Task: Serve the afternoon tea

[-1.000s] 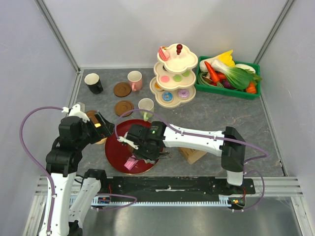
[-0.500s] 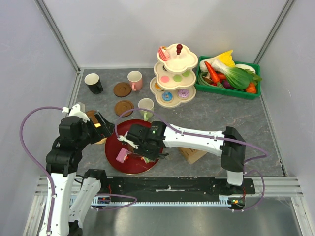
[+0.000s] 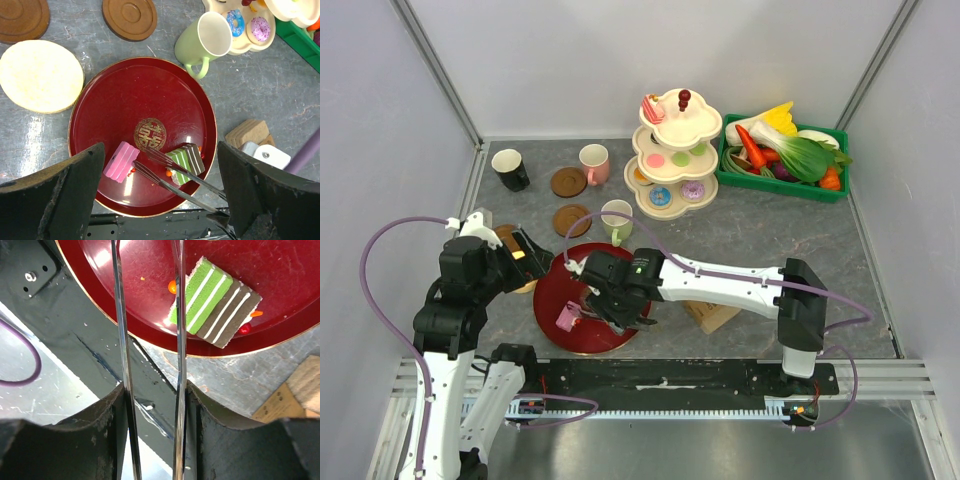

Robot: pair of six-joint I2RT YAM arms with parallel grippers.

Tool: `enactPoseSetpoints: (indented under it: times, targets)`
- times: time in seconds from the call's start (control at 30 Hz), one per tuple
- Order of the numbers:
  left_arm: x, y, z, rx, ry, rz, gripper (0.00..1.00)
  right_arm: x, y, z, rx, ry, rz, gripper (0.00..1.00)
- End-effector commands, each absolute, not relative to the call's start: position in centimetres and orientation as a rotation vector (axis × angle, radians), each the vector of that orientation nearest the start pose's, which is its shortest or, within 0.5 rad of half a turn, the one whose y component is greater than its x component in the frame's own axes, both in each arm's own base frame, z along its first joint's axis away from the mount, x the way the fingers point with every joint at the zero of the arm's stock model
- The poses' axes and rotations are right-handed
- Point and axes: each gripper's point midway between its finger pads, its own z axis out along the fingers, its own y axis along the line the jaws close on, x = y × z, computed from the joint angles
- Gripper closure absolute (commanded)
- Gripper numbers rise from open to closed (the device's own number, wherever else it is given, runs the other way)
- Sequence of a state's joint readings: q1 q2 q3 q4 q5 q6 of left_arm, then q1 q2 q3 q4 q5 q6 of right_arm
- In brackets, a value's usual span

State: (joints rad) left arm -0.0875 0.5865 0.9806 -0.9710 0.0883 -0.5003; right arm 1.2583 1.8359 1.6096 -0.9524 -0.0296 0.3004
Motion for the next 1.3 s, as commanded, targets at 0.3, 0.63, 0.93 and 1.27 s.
enactPoseSetpoints:
  times: [0.3, 0.63, 0.93, 1.27]
  targets:
    - [18.8, -5.7, 24.3, -0.372, 2.136, -0.468, 0.01, 8.7, 41.7, 13.1, -1.009, 2.735, 0.684, 0.47]
    - [18.7, -6.1, 24.0, -0.372, 2.138, -0.49, 0.01, 8.7, 42.0, 11.7, -0.82, 2.918, 0.718, 0.46]
    - [18.8, -6.3, 23.4, -0.371, 2.149, -0.502, 0.01, 8.1, 43.3, 11.5, -0.797, 2.972, 0.794, 0.48]
    - [18.9, -6.4, 22.8, -0.375, 2.159, -0.508, 0.01, 7.5, 42.8, 12.9, -0.787, 2.984, 0.862, 0.48]
